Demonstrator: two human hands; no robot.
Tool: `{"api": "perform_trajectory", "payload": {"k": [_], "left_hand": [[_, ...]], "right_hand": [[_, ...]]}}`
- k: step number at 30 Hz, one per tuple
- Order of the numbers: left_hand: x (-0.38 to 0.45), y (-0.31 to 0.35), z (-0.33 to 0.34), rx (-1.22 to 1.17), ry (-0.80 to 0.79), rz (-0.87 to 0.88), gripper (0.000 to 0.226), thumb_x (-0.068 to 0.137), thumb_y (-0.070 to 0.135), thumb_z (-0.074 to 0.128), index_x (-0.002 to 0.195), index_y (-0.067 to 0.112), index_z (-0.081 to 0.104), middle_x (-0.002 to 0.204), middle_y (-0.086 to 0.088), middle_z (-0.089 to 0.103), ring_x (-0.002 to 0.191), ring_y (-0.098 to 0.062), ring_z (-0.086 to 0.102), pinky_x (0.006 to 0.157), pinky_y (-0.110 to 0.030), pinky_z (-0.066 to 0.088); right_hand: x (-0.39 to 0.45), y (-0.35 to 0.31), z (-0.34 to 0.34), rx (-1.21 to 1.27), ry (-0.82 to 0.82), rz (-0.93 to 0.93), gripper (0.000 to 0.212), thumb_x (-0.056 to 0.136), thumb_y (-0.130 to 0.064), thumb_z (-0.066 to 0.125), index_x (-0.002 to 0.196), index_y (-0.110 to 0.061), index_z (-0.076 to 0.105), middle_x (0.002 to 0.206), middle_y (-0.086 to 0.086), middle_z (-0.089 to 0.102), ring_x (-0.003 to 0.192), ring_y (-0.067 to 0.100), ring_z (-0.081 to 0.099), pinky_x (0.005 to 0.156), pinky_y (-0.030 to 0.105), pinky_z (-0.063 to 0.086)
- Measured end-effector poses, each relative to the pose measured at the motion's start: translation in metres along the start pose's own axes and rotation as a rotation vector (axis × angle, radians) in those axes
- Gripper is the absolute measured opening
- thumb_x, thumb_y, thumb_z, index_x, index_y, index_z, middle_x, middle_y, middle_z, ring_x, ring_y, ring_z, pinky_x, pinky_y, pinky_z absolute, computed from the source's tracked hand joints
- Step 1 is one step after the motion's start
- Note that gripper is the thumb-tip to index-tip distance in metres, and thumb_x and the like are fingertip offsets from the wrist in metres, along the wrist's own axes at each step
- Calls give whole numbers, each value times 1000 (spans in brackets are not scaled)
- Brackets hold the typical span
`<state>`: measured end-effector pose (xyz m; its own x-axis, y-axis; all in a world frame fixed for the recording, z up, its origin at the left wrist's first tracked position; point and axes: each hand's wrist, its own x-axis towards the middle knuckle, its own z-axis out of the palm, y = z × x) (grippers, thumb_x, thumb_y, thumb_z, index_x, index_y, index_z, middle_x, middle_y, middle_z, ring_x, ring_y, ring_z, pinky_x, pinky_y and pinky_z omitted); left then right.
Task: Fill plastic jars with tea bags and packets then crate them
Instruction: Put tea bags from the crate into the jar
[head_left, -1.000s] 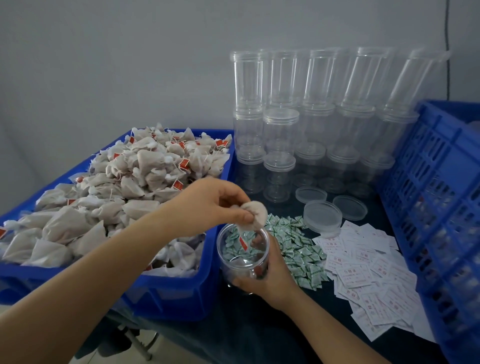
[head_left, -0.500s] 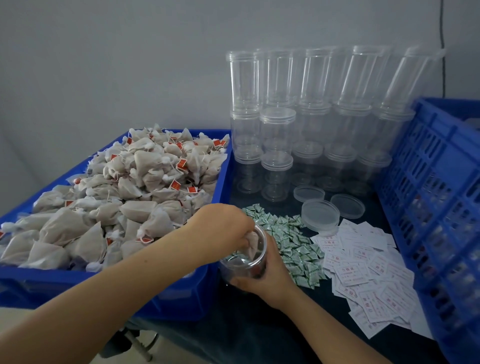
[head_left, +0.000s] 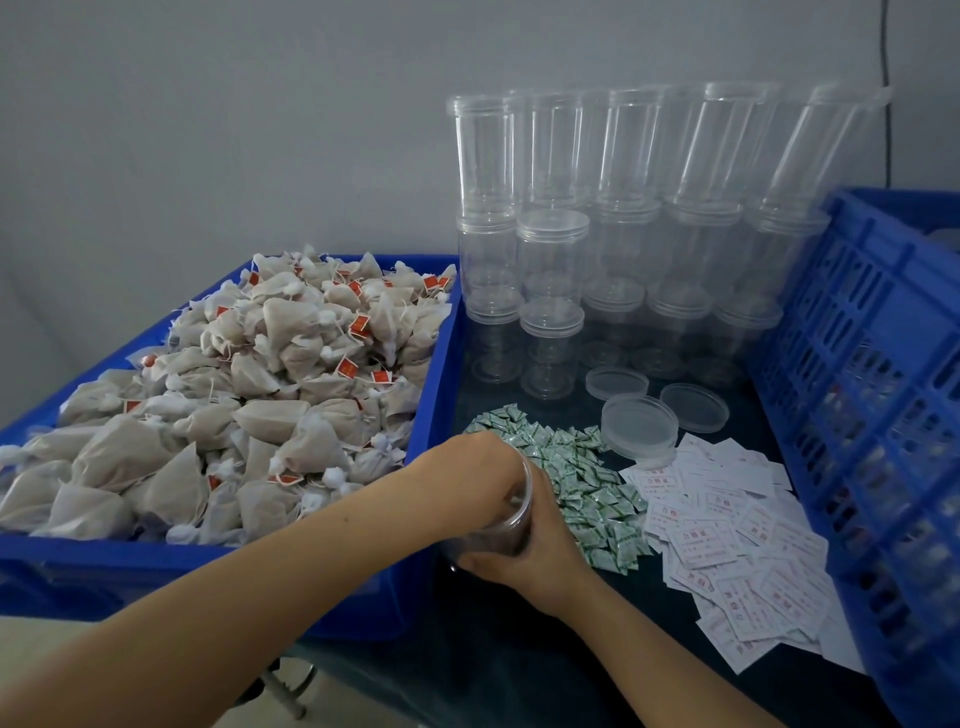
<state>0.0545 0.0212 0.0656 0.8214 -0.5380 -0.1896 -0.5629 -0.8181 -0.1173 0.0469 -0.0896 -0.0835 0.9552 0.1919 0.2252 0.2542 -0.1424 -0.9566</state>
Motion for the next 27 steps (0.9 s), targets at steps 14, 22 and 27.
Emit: {"api": "perform_trajectory", "payload": {"k": [14, 22, 27], "left_hand": [[11, -10, -1, -104, -276, 219, 17, 91, 10, 55, 102, 7, 67, 97, -8, 65, 84, -20, 55, 80, -29, 45], [-23, -60, -58, -327, 292, 17, 12, 91, 29, 58, 98, 23, 66, 91, 12, 65, 81, 2, 58, 77, -14, 46], [-16, -119, -52, -252, 629, -321, 22, 91, 18, 60, 112, 13, 64, 114, -4, 64, 103, -19, 58, 89, -32, 44]], "right_hand": [[-3, -5, 0, -30, -7, -28, 103, 51, -46, 92, 130, -67, 31, 139, -9, 47, 124, 5, 55, 98, 35, 52], [-4, -6, -1, -37, -9, -41, 98, 54, -49, 93, 131, -64, 36, 126, -28, 44, 120, -2, 52, 88, 14, 50], [-6, -11, -1, -16, -14, -23, 96, 52, -57, 93, 130, -63, 38, 124, -29, 46, 122, -2, 52, 91, 19, 52]]}}
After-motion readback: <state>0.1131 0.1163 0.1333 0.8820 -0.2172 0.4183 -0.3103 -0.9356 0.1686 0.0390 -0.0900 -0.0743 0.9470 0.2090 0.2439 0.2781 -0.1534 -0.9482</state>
